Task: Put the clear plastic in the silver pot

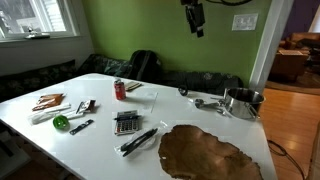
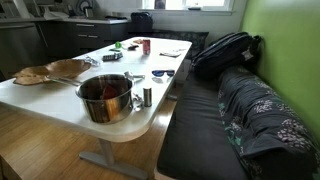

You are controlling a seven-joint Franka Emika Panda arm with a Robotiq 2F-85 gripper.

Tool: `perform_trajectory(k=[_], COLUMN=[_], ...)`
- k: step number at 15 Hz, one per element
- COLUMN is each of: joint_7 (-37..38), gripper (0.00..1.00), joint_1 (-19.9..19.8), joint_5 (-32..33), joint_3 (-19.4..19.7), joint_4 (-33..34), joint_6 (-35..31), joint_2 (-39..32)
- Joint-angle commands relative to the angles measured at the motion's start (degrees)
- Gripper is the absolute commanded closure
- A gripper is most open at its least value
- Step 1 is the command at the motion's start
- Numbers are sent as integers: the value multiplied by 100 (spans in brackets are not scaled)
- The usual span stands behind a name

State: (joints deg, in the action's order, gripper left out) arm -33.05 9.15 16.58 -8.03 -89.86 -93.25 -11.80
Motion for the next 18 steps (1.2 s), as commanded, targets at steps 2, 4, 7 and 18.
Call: perform_trajectory(k=[2,4,7,18], joint_7=[-147,-253,-225,-2597], gripper=[0,0,0,0], joint_1=[-150,-114,-77,-1426], joint_5=[34,118,-314,-4433], joint_3=[-33,-63,-181,-2568], joint_4=[-475,-550,-1039,-2588], joint_6=[-1043,-1686,-3082,-7421], joint_2=[400,451,564,-1361])
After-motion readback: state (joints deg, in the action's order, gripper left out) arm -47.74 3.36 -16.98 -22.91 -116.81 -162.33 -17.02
